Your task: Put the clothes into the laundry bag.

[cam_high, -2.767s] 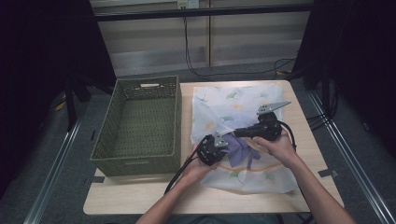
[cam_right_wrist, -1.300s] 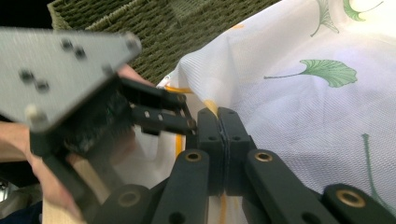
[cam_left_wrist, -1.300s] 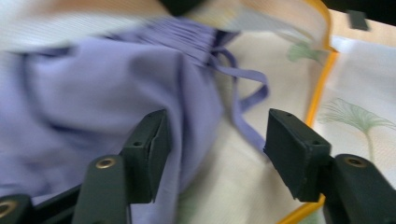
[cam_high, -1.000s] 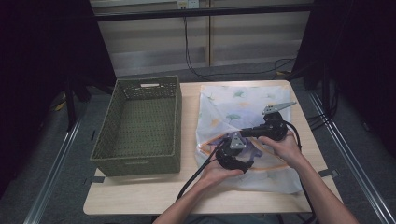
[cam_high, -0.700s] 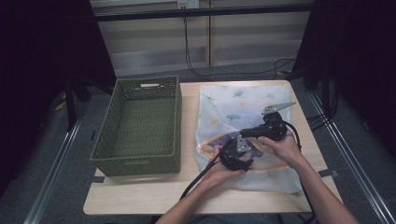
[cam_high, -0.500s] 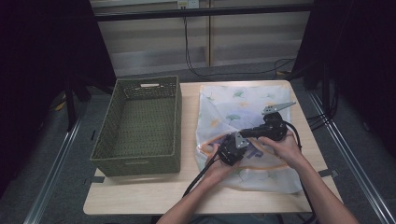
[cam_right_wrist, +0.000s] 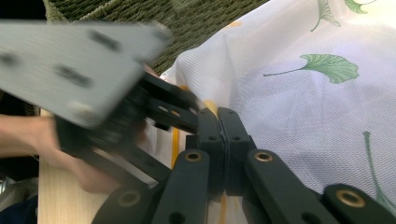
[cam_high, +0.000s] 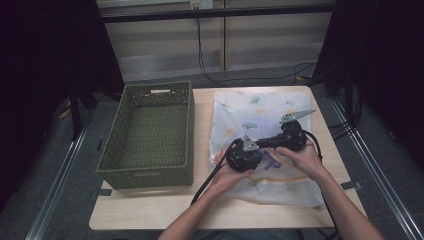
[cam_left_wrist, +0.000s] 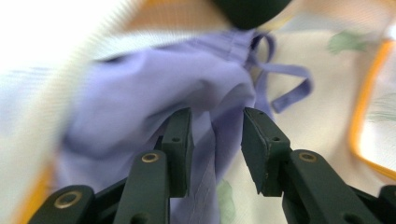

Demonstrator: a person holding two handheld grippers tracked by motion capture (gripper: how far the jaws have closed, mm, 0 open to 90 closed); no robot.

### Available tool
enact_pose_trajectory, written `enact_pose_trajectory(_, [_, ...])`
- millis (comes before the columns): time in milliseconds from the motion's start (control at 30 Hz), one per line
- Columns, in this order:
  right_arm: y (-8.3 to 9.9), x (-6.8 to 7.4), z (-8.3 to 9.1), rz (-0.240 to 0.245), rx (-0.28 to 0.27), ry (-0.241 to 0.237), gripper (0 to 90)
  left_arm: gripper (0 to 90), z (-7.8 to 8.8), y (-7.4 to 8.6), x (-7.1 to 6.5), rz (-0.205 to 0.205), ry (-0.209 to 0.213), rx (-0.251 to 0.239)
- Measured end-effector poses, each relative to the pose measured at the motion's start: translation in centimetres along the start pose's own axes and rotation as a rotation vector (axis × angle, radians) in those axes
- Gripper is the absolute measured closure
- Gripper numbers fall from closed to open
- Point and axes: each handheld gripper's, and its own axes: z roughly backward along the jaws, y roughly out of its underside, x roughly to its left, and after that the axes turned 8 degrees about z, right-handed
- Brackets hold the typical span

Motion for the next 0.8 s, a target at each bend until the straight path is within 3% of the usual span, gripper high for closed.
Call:
enact_pose_trajectory(100, [0.0,0.0,0.0,0.002,-0.006,0.005,89.8,64.5,1.5,0.0,0.5,0.019,0.027,-0.021])
enact_pose_trajectory(133, [-0.1,0.0,0.0,0.000,-0.005,0.007,89.8,65.8,2.3,0.1,0.8,0.039,0.056,-0.039])
enact_pose_trajectory(200, [-0.2,0.1,0.0,0.005,-0.009,0.009,89.8,71.4,3.5,0.2,1.2,0.052,0.066,-0.059])
enact_pose_trajectory(300, [-0.4,0.1,0.0,0.007,-0.020,0.012,89.8,73.7,4.7,0.4,1.3,0.039,0.074,-0.058])
enact_pose_trajectory(467, [-0.8,0.4,-0.1,0.021,-0.034,0.016,89.8,73.7,5.7,2.0,0.3,-0.044,0.076,0.024])
enact_pose_trajectory(500, [-0.9,0.5,-0.1,0.020,-0.038,0.015,89.8,74.0,5.8,2.4,0.0,-0.035,0.087,0.026])
enact_pose_trajectory(667, [-1.2,0.8,0.0,0.035,-0.049,0.009,89.8,74.5,6.6,4.1,-1.1,-0.086,0.140,0.087])
enact_pose_trajectory(700, [-1.2,0.9,-0.1,0.034,-0.048,0.011,89.8,74.5,6.7,4.5,-1.3,-0.092,0.126,0.121])
enact_pose_trajectory(800, [-1.2,0.9,-0.1,0.036,-0.043,0.006,89.8,73.2,6.6,5.7,-1.4,-0.105,0.141,0.148])
